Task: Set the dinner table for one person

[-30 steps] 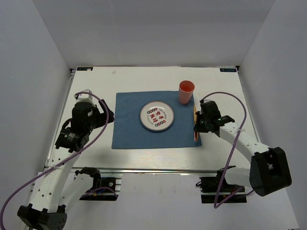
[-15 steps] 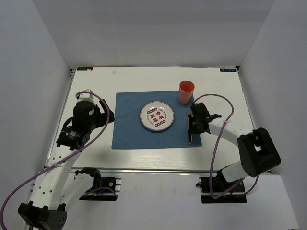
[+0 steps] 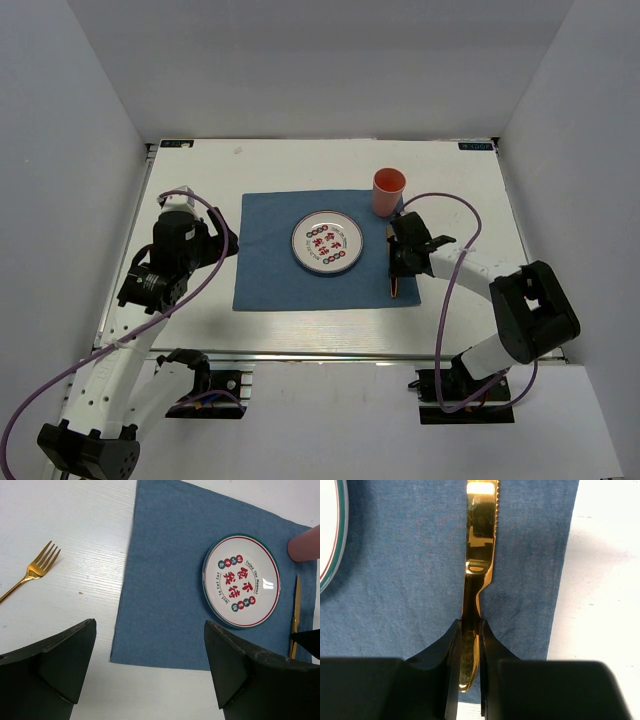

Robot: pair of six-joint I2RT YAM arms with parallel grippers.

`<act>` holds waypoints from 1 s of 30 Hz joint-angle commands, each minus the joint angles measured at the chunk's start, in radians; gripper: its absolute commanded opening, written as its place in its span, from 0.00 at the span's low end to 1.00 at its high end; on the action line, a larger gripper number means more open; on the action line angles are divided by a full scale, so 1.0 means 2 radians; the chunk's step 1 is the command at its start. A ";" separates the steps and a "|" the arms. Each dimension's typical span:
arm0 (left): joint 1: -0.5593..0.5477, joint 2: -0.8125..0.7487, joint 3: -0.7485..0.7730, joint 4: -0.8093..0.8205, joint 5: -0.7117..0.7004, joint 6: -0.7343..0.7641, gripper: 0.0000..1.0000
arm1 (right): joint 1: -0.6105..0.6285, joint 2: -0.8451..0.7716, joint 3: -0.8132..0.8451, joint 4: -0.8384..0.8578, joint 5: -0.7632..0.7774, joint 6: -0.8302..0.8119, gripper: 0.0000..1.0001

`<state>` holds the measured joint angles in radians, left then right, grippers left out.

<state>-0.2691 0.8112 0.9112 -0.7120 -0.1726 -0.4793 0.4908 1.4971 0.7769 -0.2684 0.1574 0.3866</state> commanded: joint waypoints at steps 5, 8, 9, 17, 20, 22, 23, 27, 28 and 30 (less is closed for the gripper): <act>0.003 -0.004 -0.002 -0.001 0.006 0.002 0.98 | 0.010 -0.005 0.024 0.000 0.016 0.011 0.34; 0.003 -0.004 0.000 -0.004 0.006 0.001 0.98 | 0.015 -0.010 0.027 -0.005 0.017 0.015 0.53; 0.003 -0.005 -0.001 -0.002 0.005 0.001 0.98 | 0.015 -0.016 0.027 -0.011 0.019 0.018 0.56; 0.003 0.009 0.005 -0.024 -0.058 -0.038 0.98 | 0.030 -0.129 0.012 -0.022 0.000 0.020 0.89; 0.003 0.026 0.009 -0.057 -0.123 -0.086 0.98 | 0.035 -0.185 -0.009 -0.007 -0.039 0.009 0.89; 0.003 0.029 0.008 -0.080 -0.182 -0.130 0.98 | 0.038 -0.210 -0.022 0.007 -0.058 0.005 0.89; 0.003 0.023 0.002 -0.083 -0.201 -0.138 0.98 | 0.038 -0.231 -0.028 0.011 -0.073 0.005 0.89; 0.007 -0.005 -0.041 -0.038 -0.254 -0.106 0.98 | 0.047 -0.265 -0.059 0.034 -0.149 -0.002 0.89; 0.013 -0.007 -0.044 -0.036 -0.266 -0.102 0.98 | 0.048 -0.274 -0.062 0.043 -0.168 -0.002 0.89; 0.018 -0.001 -0.043 -0.036 -0.277 -0.096 0.98 | 0.052 -0.282 -0.070 0.054 -0.182 -0.005 0.89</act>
<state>-0.2474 0.8150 0.8291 -0.8089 -0.6052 -0.6804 0.5808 0.9592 0.6548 -0.2317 -0.0891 0.4030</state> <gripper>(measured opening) 0.979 0.890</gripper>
